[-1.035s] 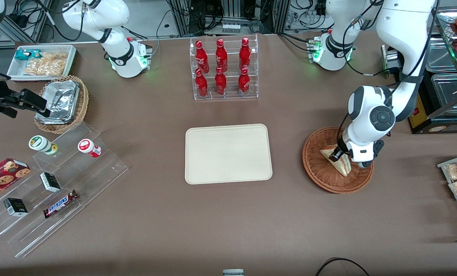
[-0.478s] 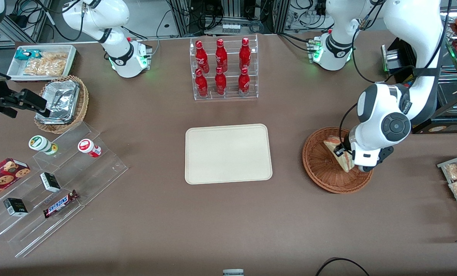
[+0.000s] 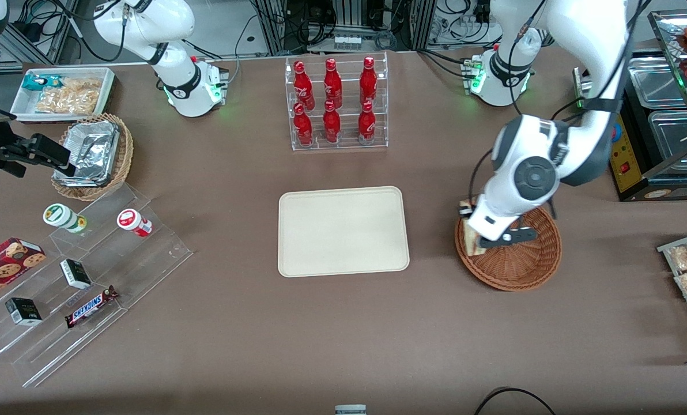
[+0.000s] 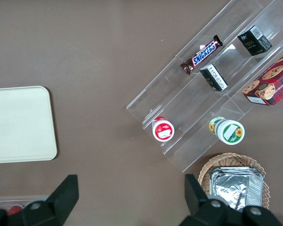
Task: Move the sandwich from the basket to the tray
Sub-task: 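Lift the sandwich and carry it over the cream tray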
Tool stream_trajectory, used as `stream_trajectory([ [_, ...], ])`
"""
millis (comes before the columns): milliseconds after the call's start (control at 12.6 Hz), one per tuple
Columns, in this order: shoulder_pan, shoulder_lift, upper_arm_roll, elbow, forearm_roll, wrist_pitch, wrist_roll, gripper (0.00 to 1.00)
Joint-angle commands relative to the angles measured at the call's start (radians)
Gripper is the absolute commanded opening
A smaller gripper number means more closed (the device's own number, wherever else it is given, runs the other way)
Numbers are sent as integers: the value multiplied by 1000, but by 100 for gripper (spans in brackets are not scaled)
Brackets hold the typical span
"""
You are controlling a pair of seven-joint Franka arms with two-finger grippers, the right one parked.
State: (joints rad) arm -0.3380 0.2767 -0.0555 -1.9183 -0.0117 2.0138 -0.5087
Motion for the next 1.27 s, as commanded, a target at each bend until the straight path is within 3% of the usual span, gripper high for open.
stream_trajectory([
  [0,-99,76,3,110,-11,-23,-82,0],
  [796,-357,341,2,412,-16,-13,-361,0],
  [1195,-418,421,0,501,-16,-4,-427,0],
])
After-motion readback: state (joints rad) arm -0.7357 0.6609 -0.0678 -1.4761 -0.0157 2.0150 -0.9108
